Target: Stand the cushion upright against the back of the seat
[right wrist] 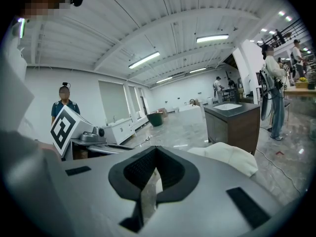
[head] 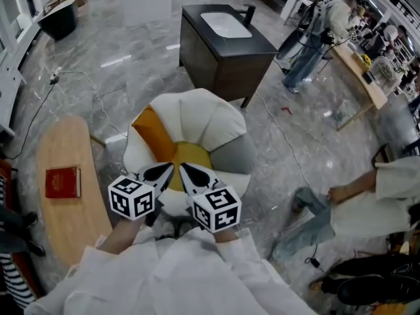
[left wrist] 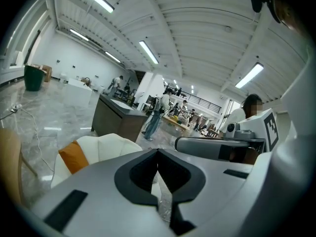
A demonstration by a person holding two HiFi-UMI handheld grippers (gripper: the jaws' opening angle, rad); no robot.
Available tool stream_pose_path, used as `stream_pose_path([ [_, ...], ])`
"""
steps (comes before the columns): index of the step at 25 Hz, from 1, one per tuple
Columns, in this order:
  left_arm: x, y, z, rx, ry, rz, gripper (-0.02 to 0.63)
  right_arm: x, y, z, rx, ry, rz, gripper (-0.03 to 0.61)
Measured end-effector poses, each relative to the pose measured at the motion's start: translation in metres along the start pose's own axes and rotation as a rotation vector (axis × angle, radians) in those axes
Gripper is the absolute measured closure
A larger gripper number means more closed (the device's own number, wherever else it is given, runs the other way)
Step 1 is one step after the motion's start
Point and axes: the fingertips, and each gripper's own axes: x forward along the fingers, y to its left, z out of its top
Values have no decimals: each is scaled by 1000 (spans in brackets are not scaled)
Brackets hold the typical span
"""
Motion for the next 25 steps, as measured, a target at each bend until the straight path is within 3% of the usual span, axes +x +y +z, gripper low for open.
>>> stream_pose_path([
  [12, -4, 7, -11, -6, 11, 8, 606, -1, -2, -11, -22, 4, -32, 566],
  [19, -8, 0, -17, 28, 27, -17, 606, -1, 16, -9, -158, 51, 19, 566],
  [25, -14, -6, -18, 39, 42, -31, 606, -4, 36, -11, -215, 107, 95, 566],
])
